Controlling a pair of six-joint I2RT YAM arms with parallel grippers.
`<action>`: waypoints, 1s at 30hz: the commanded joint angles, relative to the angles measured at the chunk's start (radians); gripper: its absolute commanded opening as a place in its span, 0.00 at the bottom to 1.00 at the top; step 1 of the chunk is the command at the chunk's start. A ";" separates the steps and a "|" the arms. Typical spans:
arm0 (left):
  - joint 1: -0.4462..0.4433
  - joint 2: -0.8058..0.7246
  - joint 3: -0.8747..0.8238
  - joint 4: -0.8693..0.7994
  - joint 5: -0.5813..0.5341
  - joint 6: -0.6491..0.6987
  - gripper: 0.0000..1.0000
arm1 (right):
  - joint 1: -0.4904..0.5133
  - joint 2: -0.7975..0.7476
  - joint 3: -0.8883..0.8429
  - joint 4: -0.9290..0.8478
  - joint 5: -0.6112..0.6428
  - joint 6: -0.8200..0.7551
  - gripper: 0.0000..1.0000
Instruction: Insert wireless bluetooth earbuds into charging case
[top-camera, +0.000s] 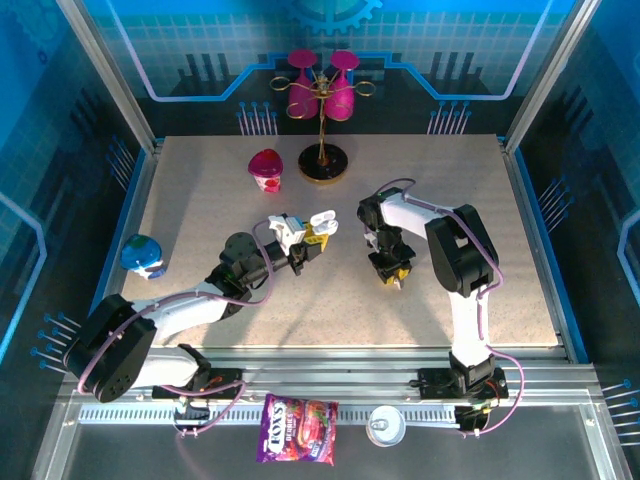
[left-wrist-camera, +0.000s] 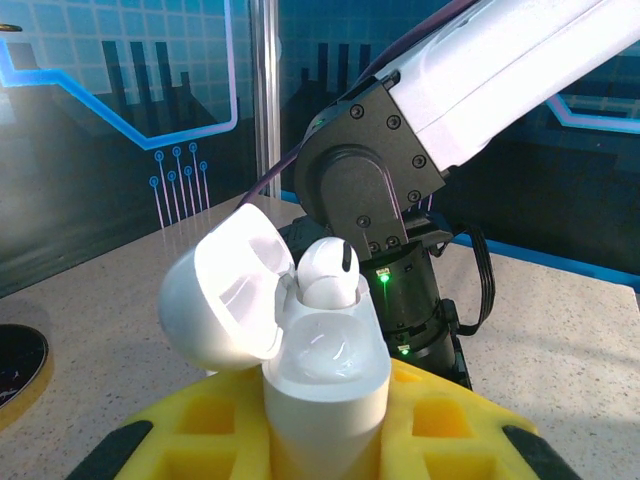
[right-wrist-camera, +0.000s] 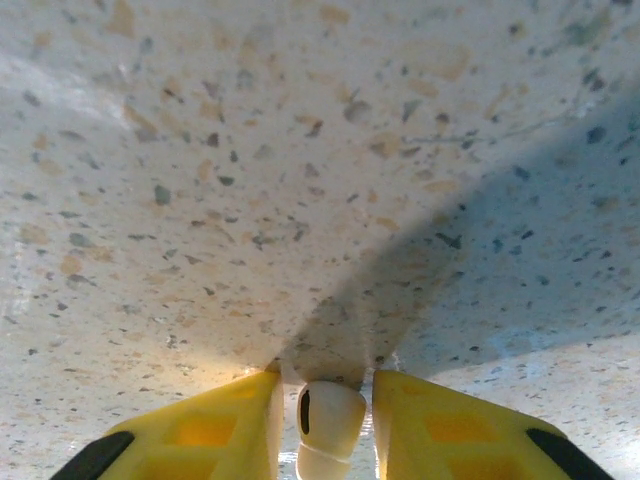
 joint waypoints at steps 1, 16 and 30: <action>0.005 0.002 0.015 0.032 0.025 0.004 0.06 | 0.000 0.017 -0.039 -0.008 0.077 -0.005 0.31; 0.004 -0.006 0.015 0.029 0.027 0.001 0.06 | 0.008 -0.057 -0.082 0.012 0.019 -0.016 0.32; 0.003 -0.019 0.021 0.020 0.025 0.007 0.07 | 0.010 -0.093 -0.120 0.045 -0.002 -0.015 0.22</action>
